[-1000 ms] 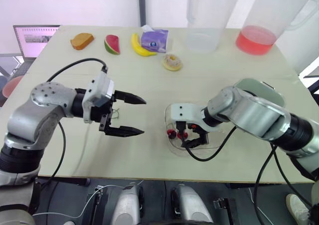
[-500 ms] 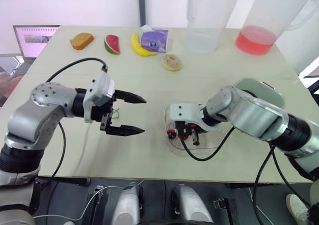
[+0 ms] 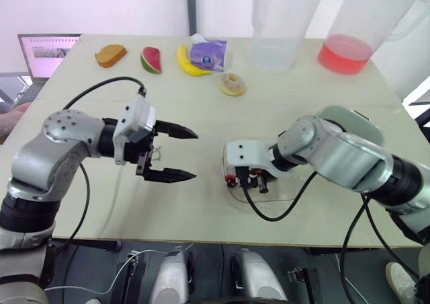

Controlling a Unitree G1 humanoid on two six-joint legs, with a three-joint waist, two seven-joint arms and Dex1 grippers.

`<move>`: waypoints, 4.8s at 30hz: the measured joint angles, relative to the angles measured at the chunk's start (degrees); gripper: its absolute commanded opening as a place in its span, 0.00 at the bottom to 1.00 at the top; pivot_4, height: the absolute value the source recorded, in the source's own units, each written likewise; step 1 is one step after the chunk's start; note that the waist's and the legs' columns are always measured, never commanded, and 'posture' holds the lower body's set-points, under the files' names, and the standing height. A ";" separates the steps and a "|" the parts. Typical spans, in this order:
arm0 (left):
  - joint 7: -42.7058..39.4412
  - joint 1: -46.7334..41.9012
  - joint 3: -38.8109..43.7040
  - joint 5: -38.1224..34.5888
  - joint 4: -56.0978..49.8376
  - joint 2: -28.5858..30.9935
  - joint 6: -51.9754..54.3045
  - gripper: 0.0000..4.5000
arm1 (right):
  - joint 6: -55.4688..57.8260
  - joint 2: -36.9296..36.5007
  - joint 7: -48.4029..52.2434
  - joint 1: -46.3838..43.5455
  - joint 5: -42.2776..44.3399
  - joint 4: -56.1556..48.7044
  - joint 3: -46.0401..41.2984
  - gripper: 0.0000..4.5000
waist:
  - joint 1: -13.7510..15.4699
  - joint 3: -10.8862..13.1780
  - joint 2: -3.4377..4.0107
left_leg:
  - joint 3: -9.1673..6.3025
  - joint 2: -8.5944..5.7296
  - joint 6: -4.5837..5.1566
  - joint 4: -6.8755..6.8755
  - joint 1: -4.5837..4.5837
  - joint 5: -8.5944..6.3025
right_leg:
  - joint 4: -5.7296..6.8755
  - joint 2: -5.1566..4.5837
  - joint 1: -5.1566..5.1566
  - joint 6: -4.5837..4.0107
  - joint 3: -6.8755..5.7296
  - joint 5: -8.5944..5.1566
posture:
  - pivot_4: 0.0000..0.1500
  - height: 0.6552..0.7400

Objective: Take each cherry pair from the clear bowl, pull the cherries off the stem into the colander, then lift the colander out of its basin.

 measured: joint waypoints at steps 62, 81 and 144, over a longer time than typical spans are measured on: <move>9.83 -11.91 -4.93 1.41 10.48 -14.05 6.90 1.00 | -51.52 -13.68 -10.31 27.80 -26.21 -4.14 -23.46 0.18 | 0.17 0.00 -0.01 | 0.00 -0.07 -0.02 0.09 0.03 0.02 | 0.01 0.09 0.10 0.03 0.01 0.00 | 1.00 1.00; 20.86 -23.02 -7.97 2.18 22.36 -24.77 28.55 1.00 | -69.36 -9.24 -11.11 29.64 -43.07 1.15 -27.11 0.18 | 0.23 0.00 0.00 | -0.03 -0.07 -0.45 0.08 0.05 0.27 | 0.05 0.09 0.11 0.03 0.02 0.00 | 1.00 1.00; 11.64 -21.17 -9.66 8.68 17.21 -20.85 8.88 0.00 | -1.21 5.40 6.02 25.57 -9.64 -10.02 -44.68 0.99 | 0.18 -0.01 0.02 | -0.04 -0.05 -0.55 0.04 0.18 0.33 | 0.22 0.03 0.16 0.00 0.06 0.00 | 1.00 1.00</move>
